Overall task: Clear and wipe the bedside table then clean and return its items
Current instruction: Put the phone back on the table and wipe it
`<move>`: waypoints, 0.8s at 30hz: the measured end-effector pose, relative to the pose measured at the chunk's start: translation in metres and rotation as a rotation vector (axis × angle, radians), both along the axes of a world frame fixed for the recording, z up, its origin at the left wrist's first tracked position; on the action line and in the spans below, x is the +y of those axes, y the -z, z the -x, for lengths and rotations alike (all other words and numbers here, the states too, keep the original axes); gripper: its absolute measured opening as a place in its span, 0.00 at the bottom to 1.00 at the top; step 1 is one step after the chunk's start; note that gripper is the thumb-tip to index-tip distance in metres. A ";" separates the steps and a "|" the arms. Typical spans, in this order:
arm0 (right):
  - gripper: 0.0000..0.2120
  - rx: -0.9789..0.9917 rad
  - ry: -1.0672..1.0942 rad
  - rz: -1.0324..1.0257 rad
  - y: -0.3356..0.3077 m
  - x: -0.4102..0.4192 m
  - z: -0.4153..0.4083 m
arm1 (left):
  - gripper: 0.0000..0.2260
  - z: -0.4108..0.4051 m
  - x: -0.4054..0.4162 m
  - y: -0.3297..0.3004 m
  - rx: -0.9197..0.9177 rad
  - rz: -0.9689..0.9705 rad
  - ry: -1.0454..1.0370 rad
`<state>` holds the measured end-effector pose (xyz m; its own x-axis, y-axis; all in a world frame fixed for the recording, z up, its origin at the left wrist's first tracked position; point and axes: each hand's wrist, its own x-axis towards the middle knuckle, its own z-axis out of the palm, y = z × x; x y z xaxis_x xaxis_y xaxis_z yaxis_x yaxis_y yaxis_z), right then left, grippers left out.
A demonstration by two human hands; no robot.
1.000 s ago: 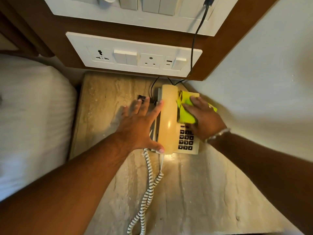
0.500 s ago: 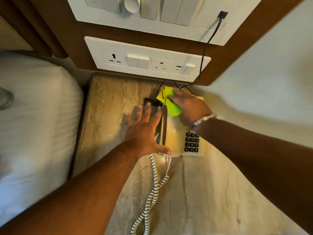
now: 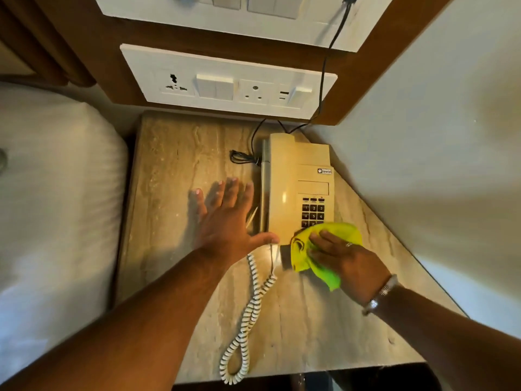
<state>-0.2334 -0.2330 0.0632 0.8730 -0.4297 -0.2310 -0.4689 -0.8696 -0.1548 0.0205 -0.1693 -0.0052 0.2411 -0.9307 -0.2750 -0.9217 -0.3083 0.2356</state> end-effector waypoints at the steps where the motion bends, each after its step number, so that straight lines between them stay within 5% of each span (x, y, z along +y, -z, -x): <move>1: 0.28 -0.011 0.068 -0.022 -0.001 -0.006 0.003 | 0.55 -0.001 -0.002 -0.001 0.004 0.038 0.043; 6: 0.29 -0.137 0.379 0.025 -0.010 -0.088 -0.036 | 0.53 -0.010 -0.021 -0.006 -0.032 0.134 0.351; 12: 0.27 0.107 0.428 0.108 0.011 -0.154 -0.126 | 0.54 -0.002 -0.017 -0.009 -0.070 0.071 0.294; 16: 0.33 0.078 0.328 0.072 0.014 -0.102 -0.085 | 0.53 0.001 -0.015 -0.009 0.013 0.066 0.203; 21: 0.26 -0.011 -0.074 0.080 0.021 0.008 -0.003 | 0.52 0.003 -0.016 -0.011 0.022 0.065 0.191; 24: 0.28 -0.009 0.012 0.088 0.019 0.016 -0.005 | 0.50 0.006 -0.013 -0.019 -0.019 0.036 0.210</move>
